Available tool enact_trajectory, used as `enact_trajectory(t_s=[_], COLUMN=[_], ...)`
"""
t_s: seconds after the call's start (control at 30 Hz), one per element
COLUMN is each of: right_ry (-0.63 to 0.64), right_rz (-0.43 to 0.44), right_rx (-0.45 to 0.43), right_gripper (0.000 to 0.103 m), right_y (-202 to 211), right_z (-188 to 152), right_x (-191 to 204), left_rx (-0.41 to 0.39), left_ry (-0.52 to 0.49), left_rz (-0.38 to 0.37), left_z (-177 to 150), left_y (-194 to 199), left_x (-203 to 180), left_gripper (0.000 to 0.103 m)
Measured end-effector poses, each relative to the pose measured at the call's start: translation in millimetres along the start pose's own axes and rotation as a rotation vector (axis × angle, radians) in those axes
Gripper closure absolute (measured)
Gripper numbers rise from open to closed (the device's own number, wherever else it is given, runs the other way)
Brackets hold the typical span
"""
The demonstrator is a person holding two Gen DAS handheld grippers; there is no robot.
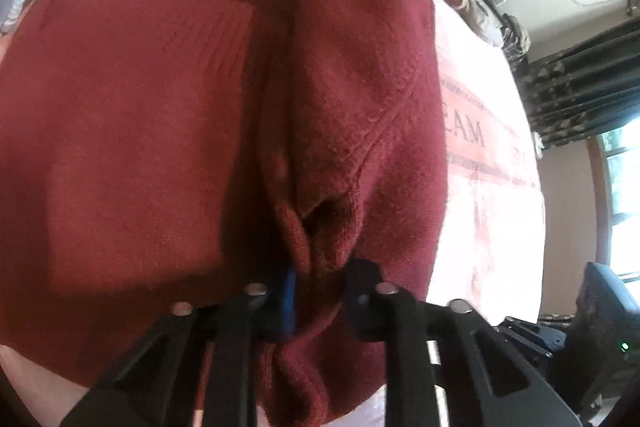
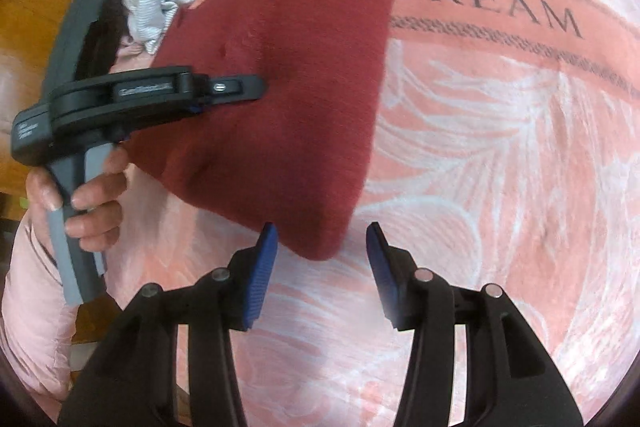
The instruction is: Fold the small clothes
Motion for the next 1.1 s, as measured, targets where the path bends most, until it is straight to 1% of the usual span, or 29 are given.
enact_trajectory(t_s=[0.03, 0.1, 0.2, 0.37, 0.5, 0.7, 0.8, 1.0, 1.1], right_ry=[-0.006, -0.02, -0.043, -0.065, -0.065, -0.047, -0.041, -0.022, -0.015], right_rz=[-0.005, -0.008, -0.008, -0.001, 0.012, 0.032, 0.054, 0.084, 0.096], right_rx=[0.003, 0.005, 0.002, -0.014, -0.025, -0.017, -0.014, -0.008, -0.005], right_gripper=[0.056, 0.056, 0.056, 0.056, 0.056, 0.056, 0.056, 0.056, 0.056], right_y=[0, 0, -2, 2, 6, -3, -5, -9, -13], right_z=[-2, -4, -3, -1, 5, 9, 9, 9, 10], right_x=[-3, -5, -6, -8, -3, 15, 22, 39, 48], left_rx=[-0.015, -0.055, -0.106, -0.139, -0.171, -0.219, -0.227, -0.237, -0.24], left_ry=[-0.016, -0.052, -0.059, -0.083, -0.096, -0.109, -0.122, -0.145, -0.153], left_rz=[0.004, 0.01, -0.021, -0.054, -0.052, -0.029, -0.009, 0.037, 0.056], left_z=[0, 0, 2, 3, 8, 22, 28, 37, 39], left_y=[3, 12, 32, 64, 90, 128, 144, 163, 166], left_x=[-1, -4, -3, 10, 31, 61, 80, 113, 125], left_gripper=[0.091, 0.092, 0.093, 0.093, 0.093, 0.093, 0.093, 0.093, 0.092])
Point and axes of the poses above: each gripper's, at about its wrist camera, not at the fingertips, and y roughly against the way its jaws point, x to its left, z to its top, the point moved 7 cm from there along -y, roughly the way its jaws point, and after that the axes turned 14 degrees about -x, right-handed, at the moved point
